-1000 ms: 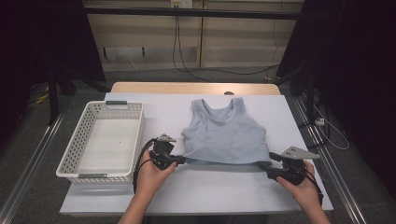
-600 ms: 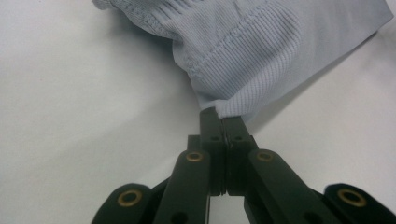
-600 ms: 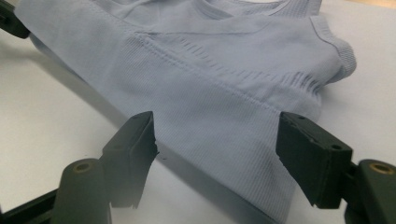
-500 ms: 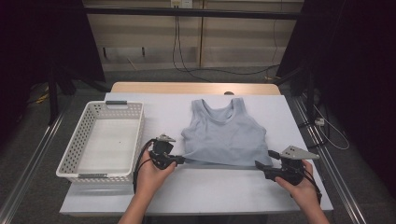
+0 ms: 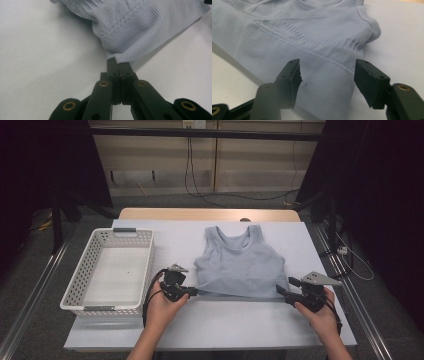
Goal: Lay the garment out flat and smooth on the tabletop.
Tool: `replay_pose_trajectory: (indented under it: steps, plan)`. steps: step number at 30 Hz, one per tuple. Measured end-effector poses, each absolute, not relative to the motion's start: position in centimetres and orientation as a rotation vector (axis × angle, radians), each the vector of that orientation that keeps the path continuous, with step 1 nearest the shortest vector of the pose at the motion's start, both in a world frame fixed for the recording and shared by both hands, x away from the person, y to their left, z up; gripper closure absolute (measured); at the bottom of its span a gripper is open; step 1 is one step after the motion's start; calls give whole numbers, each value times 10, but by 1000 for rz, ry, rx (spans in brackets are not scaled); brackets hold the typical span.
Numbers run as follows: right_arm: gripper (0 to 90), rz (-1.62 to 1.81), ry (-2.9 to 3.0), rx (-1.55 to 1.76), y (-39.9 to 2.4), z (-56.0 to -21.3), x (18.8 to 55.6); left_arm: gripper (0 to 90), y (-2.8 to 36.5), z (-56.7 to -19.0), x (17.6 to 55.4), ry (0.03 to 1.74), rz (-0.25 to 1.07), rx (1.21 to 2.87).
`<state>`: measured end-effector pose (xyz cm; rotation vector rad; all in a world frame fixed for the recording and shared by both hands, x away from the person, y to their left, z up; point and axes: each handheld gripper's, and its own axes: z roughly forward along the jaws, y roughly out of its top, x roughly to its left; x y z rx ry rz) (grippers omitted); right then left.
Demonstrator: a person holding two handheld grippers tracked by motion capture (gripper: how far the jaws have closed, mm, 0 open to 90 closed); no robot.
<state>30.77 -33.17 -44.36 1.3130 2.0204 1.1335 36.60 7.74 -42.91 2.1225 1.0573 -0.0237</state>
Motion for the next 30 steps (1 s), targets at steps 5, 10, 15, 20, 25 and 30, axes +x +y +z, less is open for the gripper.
replay_pose_trajectory:
  steps: [5,10,15,20,25,30]
  plan:
    - [337,1133,2029,1312,-331,-446,309,822,80,-429,366,1072,-43,2110]
    - [326,1140,2025,1321,-331,-446,311,669,82,-429,365,1057,-81,2094]
    - [324,1141,2027,1318,-329,-446,311,490,83,-426,365,1047,-65,2076]
    - [320,1140,2026,1319,-330,-446,309,365,86,-423,366,1031,-18,2091]
    - [318,1136,2024,1320,-331,-446,308,293,88,-417,367,1023,-11,2075]
    - [318,1139,2020,1316,-329,-445,308,274,86,-417,372,1039,8,2056]
